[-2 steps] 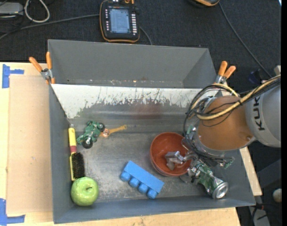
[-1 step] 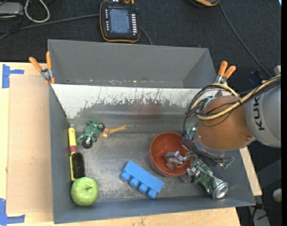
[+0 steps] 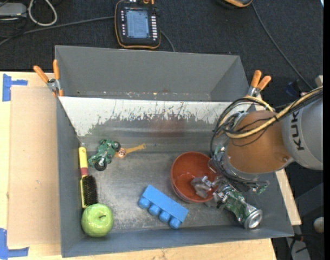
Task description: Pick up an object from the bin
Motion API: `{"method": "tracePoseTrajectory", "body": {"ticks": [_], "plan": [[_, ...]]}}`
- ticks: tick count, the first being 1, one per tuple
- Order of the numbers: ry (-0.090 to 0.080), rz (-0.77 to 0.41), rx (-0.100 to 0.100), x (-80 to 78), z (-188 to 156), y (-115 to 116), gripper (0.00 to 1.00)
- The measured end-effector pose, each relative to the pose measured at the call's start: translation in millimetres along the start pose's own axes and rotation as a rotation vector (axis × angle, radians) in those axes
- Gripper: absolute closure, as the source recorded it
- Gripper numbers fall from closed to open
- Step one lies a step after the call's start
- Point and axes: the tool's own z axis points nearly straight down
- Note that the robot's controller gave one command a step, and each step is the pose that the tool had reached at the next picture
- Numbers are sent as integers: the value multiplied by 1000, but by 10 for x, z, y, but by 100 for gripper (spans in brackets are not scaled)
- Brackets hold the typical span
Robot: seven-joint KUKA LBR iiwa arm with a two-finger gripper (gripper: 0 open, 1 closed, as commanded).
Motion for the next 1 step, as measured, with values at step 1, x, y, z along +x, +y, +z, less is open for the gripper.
{"method": "tracePoseTrajectory", "body": {"ticks": [1], "plan": [[0, -2, 0, 0, 2, 2, 100]]}}
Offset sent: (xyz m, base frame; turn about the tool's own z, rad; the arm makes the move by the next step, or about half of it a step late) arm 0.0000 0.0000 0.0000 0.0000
